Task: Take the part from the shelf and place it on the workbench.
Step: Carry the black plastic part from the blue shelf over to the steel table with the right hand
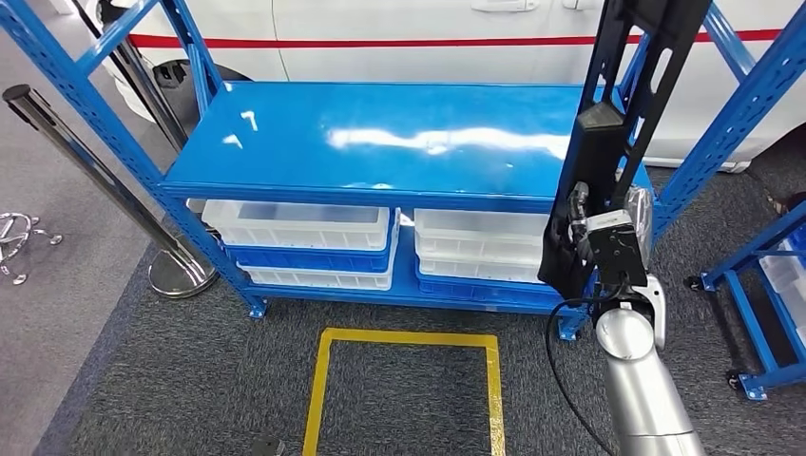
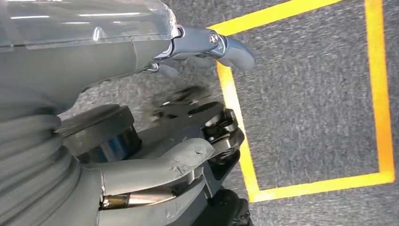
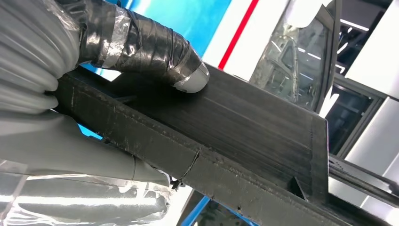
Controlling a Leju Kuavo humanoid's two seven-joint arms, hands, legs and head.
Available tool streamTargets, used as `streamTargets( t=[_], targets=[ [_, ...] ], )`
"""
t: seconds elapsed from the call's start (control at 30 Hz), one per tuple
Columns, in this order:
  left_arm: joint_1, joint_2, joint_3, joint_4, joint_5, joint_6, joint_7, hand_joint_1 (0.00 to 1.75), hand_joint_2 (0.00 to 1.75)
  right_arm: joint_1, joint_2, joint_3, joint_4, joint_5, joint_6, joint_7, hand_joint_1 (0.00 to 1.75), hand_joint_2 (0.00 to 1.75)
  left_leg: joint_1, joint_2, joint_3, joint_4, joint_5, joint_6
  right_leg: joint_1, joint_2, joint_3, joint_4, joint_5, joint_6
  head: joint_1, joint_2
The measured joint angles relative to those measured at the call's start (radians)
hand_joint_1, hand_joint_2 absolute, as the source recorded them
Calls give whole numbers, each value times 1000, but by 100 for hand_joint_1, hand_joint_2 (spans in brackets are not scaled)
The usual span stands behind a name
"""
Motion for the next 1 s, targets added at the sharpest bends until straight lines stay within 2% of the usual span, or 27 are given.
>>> streamTargets(
  t=[0.03, 0.07, 0.1, 0.13, 0.17, 0.2, 0.23, 0.27, 0.33, 0.37, 0.4, 0.47, 0.5, 0.53, 0.57, 0.6, 0.63, 0.67, 0.7, 0.73, 0.77, 0.83, 0.87, 0.9, 0.97, 1.0],
  targets=[
    [0, 0, 0, 0, 0, 0, 0, 0, 175, 0, 0, 0, 0, 0, 0, 0, 175, 175, 0, 0, 10, 26, -1, 3, 4, 0, -15, 0, 11, -1, 0, 0],
    [0, 0, 0, 0, 0, 0, 1, 0, 175, 0, 0, 0, 0, 0, 0, 0, 175, 175, -1, -1, 34, 22, 14, 9, 8, 0, -29, 0, 23, -1, 0, 0],
    [-1, 0, 0, 0, 0, 0, 1, 0, 175, 0, 0, 0, 0, 0, 0, 0, 175, 175, -5, -1, 75, -16, 36, 18, 11, 1, -44, 0, 34, -2, 0, 0],
    [-3, 0, 0, 0, 0, 0, 1, 0, 175, 0, 0, 0, -1, 0, 0, 0, 175, 175, -10, -2, 128, -79, 48, 31, 13, 2, -55, -1, 46, -2, 0, 0],
    [-5, 0, 0, 0, 0, 0, 2, 0, 175, 0, 0, 0, -2, 0, -1, 0, 175, 175, -15, -2, 181, -154, 45, 43, 14, 2, -64, -4, 58, 0, 0, 0],
    [-7, 0, 0, 0, 0, 0, 2, 0, 175, 0, 0, 0, -3, 0, -1, 0, 175, 175, -21, -2, 222, -217, 41, 49, 12, 1, -67, -11, 70, 3, 1, 0],
    [-9, 0, 0, 0, 0, 0, 2, 0, 175, 0, 0, 0, -4, 0, -1, 0, 175, 175, -27, -3, 245, -260, 37, 53, 7, -1, -66, -20, 82, 9, 1, 0],
    [-10, 0, 0, 0, 0, 1, 2, 0, 175, 0, 1, 0, -4, 0, -1, 0, 175, 175, -32, -3, 253, -284, 42, 56, 2, -2, -63, -32, 95, 16, 1, 0],
    [-10, -1, 0, 0, 0, 1, 2, 0, 175, 0, 1, 0, -4, 0, -1, 0, 175, 175, -35, 0, 253, -315, 81, 61, -4, -2, -62, -48, 110, 26, 1, 0],
    [-10, -1, 0, 0, 0, 1, 3, 0, 175, 1, 1, 0, -3, 0, -1, 0, 175, 175, -34, 2, 251, -333, 100, 63, -4, -2, -66, -43, 93, 28, 1, 0],
    [-10, -1, 0, 0, 0, 1, 3, 0, 175, 2, 0, 0, -2, 0, -1, 0, 175, 175, -31, 5, 245, -348, 120, 65, -2, -1, -73, -20, 55, 30, 2, 0],
    [-9, -1, 0, 0, 0, 1, 4, 0, 175, 3, 0, 0, -2, 0, -1, 0, 175, 175, -29, 8, 218, -357, 150, 67, -1, 0, -89, 79, -52, 33, 3, 0],
    [-9, -1, 0, 0, 0, 1, 4, 0, 175, 3, 0, 0, -1, 0, -1, 0, 175, 175, -29, 9, 200, -354, 161, 67, -1, 1, -94, 136, -84, 36, 3, 0],
    [-9, -2, 0, 0, 0, 1, 4, 0, 175, 3, 0, 0, -1, 0, -1, 0, 175, 175, -27, 10, 181, -348, 172, 64, -3, 1, -91, 178, -88, 40, 3, 0],
    [-8, -2, 0, 0, -1, 1, 4, 0, 175, 4, 0, 0, 0, 0, -1, 0, 175, 175, -25, 11, 160, -341, 183, 61, -4, 0, -78, 196, -70, 45, 3, 0],
    [-8, -3, 0, 0, -1, 1, 5, 0, 175, 4, 0, 0, 0, 0, -1, 0, 175, 175, -22, 12, 138, -331, 192, 57, -7, 0, -50, 183, -42, 50, 3, 0],
    [-8, -3, 0, 0, -1, 1, 5, 0, 175, 4, 0, 0, 0, 0, -1, 0, 175, 175, -20, 12, 116, -318, 199, 51, -10, -2, -9, 143, -24, 56, 3, 0],
    [-9, -3, 0, 0, -1, 1, 5, 0, 175, 3, 0, 0, 1, 0, -1, 0, 175, 175, -18, 12, 95, -301, 204, 45, -10, -2, 39, 81, -28, 60, 3, 0],
    [-8, -2, -1, 0, -1, 1, 5, 0, 175, 2, 1, 0, 1, 0, -1, 0, 175, 175, -18, 12, 78, -286, 207, 39, -10, -1, 77, 27, -44, 58, 3, 0],
    [-8, -2, -1, 0, -1, 1, 5, 0, 175, 2, 1, 0, 1, 0, -1, 0, 175, 175, -18, 12, 65, -275, 212, 34, -8, -1, 102, -12, -63, 52, 3, 0],
    [-7, -2, -1, 0, -1, 1, 5, 0, 175, 2, 1, 0, 1, 0, -1, 0, 175, 175, -17, 12, 58, -270, 219, 29, -3, 1, 110, -34, -75, 42, 3, 0],
    [-3, -2, -1, 0, -1, 1, 5, 0, 175, 2, 1, 0, 1, -1, -1, 0, 175, 175, -12, 9, 51, -272, 229, 18, -1, 0, 101, -41, -62, 22, 3, 0],
    [-2, -2, -1, 0, -1, 1, 6, 0, 175, 2, 1, 0, 1, -1, -1, 0, 175, 175, -9, 5, 45, -260, 217, 12, -2, -1, 97, -46, -52, 14, 2, 0],
    [-1, -2, -1, 0, -1, 1, 6, 0, 175, 1, 1, 1, 1, -1, 0, 0, 175, 175, -6, 2, 34, -229, 190, 5, -4, -2, 93, -51, -43, 7, 1, 0],
    [-1, -1, -1, 0, -1, 1, 5, 0, 175, 0, 1, 1, 1, -1, 0, 1, 175, 175, 0, -1, 1, -111, 108, -7, -4, -3, 86, -52, -32, 1, -2, 0],
    [0, -1, -1, 0, -1, 1, 4, 0, 175, 0, 1, 1, 2, -1, 0, 1, 175, 175, 3, -1, -14, -49, 77, -11, -2, -4, 83, -50, -30, 0, -2, 0]
  ],
)
